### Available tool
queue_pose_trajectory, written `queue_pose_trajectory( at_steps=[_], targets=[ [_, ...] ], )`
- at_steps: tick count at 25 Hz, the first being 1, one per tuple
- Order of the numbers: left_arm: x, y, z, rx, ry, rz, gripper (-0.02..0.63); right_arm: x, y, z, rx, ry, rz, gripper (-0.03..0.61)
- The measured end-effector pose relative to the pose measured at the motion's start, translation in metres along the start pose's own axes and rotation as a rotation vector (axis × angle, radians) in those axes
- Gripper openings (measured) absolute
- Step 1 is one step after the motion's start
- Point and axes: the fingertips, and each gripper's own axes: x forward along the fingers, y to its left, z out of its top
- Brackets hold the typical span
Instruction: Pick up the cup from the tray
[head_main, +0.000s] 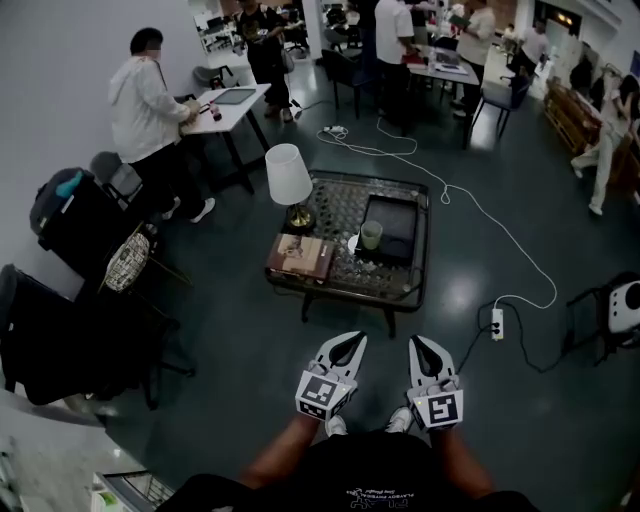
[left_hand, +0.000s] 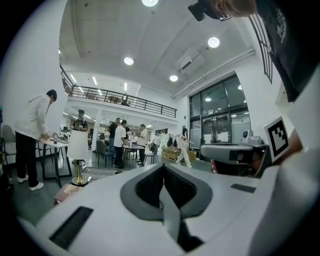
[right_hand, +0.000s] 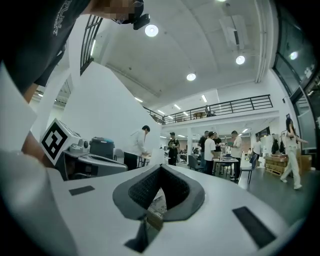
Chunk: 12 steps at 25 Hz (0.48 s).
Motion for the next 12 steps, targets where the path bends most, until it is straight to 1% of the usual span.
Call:
queue_pose_trajectory(
  at_steps=[6, 12],
  targets=[
    [-0.019, 0.009, -0.006, 0.001, 0.003, 0.005, 0.011, 0.002, 0.019, 0.002, 0.023, -0.031, 0.003, 0.009],
    [-0.036, 0.020, -0.011, 0.001, 0.006, -0.008, 0.011, 0.007, 0.042, 0.000, 0.027, -0.025, -0.015, 0.009]
  ],
)
